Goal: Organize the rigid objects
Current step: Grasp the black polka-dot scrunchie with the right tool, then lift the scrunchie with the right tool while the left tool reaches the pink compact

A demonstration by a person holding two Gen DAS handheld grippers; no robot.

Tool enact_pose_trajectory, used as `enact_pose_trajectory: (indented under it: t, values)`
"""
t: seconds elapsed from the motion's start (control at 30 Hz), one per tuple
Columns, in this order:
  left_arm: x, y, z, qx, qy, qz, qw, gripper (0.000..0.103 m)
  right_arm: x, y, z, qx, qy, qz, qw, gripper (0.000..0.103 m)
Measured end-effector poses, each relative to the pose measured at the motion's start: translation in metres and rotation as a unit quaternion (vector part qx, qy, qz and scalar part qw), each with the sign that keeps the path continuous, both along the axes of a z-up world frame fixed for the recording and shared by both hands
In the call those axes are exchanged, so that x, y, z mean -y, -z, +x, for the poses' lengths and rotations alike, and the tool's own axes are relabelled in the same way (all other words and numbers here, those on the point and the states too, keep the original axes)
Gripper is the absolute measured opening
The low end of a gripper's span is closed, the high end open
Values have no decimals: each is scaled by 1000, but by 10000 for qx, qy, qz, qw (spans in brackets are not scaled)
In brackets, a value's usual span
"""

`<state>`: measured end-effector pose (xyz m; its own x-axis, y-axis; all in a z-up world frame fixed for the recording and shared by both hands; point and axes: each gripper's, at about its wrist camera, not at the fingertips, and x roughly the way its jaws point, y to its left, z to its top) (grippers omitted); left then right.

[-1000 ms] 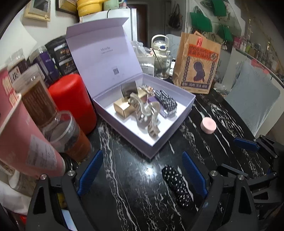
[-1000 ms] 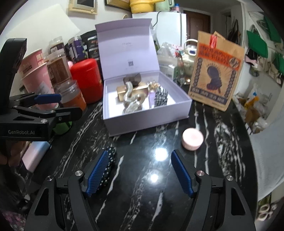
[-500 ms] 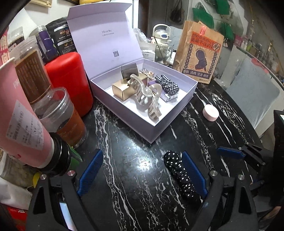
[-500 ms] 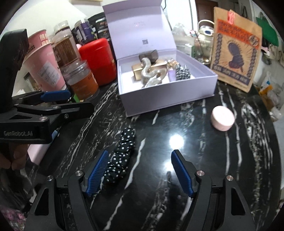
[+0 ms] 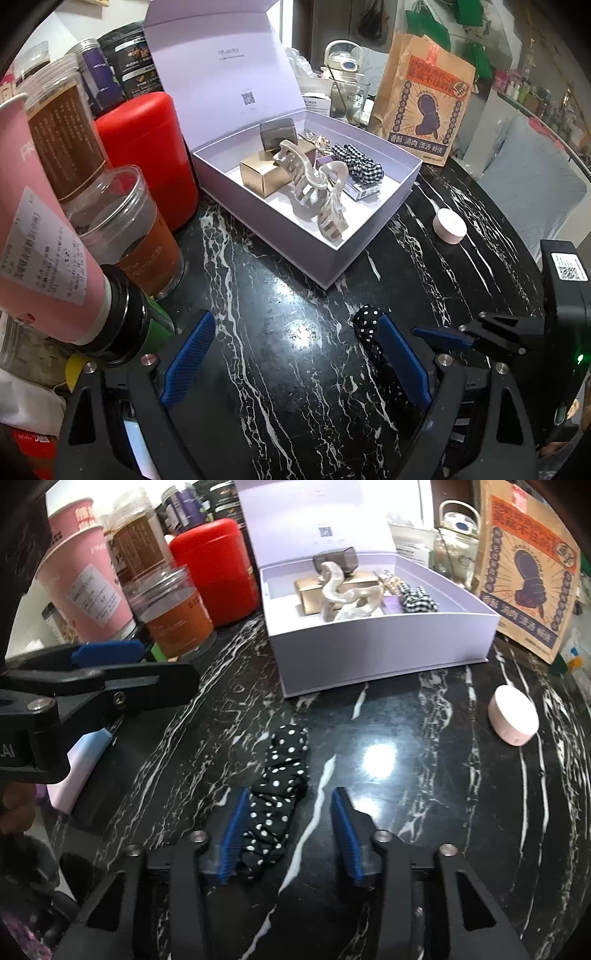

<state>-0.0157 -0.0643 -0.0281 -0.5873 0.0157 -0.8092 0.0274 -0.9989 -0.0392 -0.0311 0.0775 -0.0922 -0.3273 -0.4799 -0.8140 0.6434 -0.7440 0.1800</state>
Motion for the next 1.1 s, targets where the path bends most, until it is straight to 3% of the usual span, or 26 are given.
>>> enact_pose_trajectory:
  t: [0.07, 0.17, 0.37, 0.53, 0.7, 0.83, 1.1]
  values:
    - [-3, -1, -1, -4, 50, -39, 10000, 91, 2, 2, 2, 16, -86, -5, 10000, 27]
    - [-8, -2, -5, -12, 127, -40, 9999, 91, 0, 1, 6, 6, -157, -22, 9999, 18]
    - [-22, -3, -15, -32, 298, 78, 9995, 91, -22, -2, 5, -85, 77, 81, 9999, 17]
    - [-40, -2, -30, 28, 522, 464, 9976, 91, -68, -2, -4, -45, 679, 117, 9976, 17]
    - [-74, -4, -43, -90, 798, 368, 9961, 91, -111, -4, -16, -103, 1236, 302, 9918, 17]
    - [-101, 0, -57, -99, 1090, 503, 9927, 91, -150, -6, -27, -146, 1701, 401, 9845, 17]
    - [-150, 15, -86, -125, 1549, 467, 9868, 91, -194, -7, -40, -215, 2187, 465, 9744, 17]
